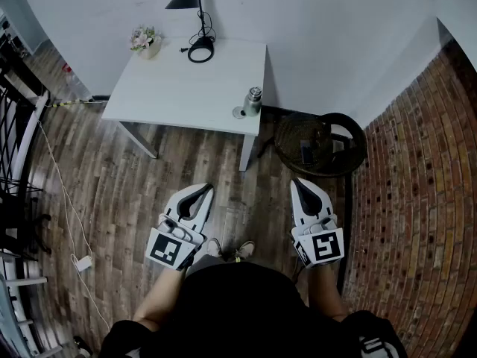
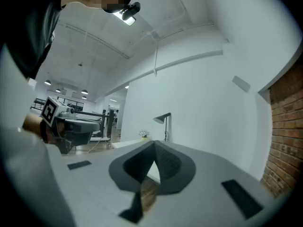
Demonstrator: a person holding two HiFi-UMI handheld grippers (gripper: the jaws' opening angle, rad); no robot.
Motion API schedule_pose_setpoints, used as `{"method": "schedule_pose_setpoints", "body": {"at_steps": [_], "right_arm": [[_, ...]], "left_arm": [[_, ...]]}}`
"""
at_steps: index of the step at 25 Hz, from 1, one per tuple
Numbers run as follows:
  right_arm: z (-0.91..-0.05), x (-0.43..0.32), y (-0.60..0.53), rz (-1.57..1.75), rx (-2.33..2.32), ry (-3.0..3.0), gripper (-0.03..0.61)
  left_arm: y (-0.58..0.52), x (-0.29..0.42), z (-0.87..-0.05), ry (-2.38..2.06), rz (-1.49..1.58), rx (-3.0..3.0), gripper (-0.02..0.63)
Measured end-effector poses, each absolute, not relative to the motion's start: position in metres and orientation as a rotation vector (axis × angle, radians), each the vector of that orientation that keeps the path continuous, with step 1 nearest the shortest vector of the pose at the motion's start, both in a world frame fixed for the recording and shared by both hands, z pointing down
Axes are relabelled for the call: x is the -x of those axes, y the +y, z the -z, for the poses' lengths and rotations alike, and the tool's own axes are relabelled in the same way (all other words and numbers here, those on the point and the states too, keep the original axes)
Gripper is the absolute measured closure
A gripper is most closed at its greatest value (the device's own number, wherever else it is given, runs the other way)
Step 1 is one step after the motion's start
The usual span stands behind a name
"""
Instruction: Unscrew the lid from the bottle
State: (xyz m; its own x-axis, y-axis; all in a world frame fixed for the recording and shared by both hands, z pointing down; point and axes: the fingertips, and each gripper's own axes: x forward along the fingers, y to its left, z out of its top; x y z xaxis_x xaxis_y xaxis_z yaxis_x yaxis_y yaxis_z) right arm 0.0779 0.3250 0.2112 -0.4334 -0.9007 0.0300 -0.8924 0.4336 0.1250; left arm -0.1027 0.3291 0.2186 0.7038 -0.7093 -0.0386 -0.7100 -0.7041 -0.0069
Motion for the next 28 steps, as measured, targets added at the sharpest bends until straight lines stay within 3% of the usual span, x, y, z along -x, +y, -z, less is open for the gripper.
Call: {"method": "schedule_pose_setpoints", "body": {"at_steps": [17,28], "right_arm": [[-0.244,-0.090,0.329,0.013,-1.558,-2.660,0.565],[-0.253,-0.125,0.291,-0.043,-1.688,-2.545,0.565]], "left_arm": [[0.334,0.102,-0.235,1.312,0.022,2.838,0.586],[0.265,0.062,-0.244,1.143,-0.030,2.930,0.586]]}}
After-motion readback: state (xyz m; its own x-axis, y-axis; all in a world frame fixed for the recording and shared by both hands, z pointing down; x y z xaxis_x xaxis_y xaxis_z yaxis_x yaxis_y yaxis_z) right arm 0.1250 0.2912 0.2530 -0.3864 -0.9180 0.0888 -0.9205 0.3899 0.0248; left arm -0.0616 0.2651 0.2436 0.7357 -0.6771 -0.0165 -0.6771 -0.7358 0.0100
